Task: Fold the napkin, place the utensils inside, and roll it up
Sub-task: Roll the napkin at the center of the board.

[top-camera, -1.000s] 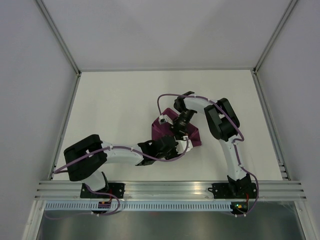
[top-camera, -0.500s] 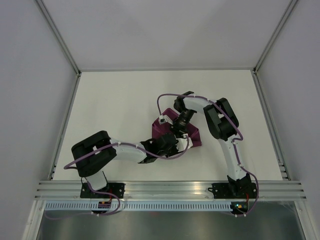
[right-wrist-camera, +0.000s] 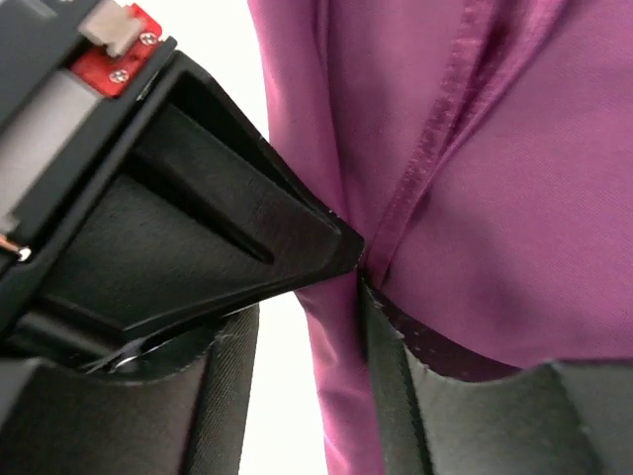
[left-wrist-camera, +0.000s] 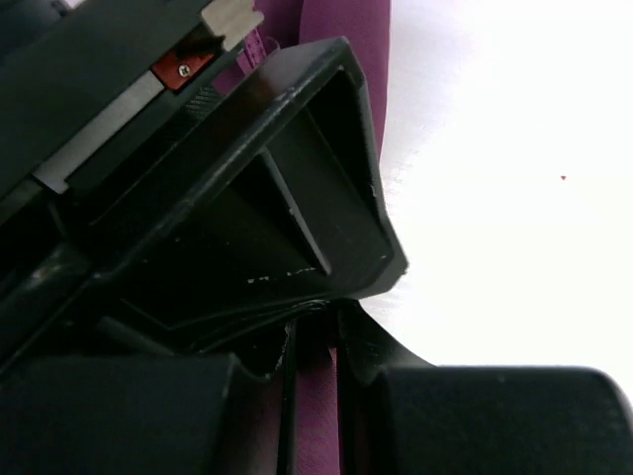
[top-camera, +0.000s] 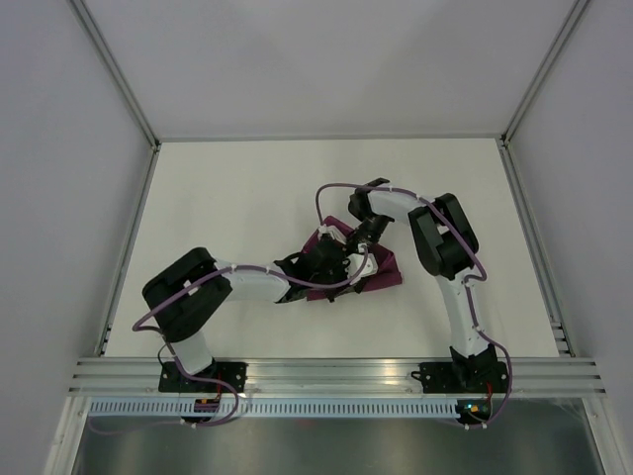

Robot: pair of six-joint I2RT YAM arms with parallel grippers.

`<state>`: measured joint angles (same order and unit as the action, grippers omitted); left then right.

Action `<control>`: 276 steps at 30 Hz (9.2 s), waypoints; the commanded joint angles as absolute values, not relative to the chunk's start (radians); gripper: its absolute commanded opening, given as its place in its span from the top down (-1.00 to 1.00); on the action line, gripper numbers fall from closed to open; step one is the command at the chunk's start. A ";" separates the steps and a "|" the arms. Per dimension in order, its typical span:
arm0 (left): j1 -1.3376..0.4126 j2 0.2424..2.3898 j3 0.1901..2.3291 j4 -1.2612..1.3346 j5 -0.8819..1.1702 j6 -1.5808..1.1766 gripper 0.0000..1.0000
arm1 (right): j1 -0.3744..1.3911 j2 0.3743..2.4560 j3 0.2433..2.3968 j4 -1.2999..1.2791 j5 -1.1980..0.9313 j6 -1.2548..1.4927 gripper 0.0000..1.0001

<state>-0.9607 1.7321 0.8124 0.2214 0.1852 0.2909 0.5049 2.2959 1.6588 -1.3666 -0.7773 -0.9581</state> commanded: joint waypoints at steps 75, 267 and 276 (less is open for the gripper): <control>-0.624 1.814 1.129 -0.195 0.651 0.011 0.12 | 0.704 1.534 0.717 -0.399 -0.423 -0.955 0.87; -1.124 1.721 0.747 0.354 -0.097 0.390 -0.13 | 0.397 2.284 1.437 -1.117 -0.635 -1.101 0.82; -1.124 1.799 0.767 0.319 -0.078 0.390 0.62 | 0.391 2.306 1.470 -1.143 -0.649 -1.104 0.81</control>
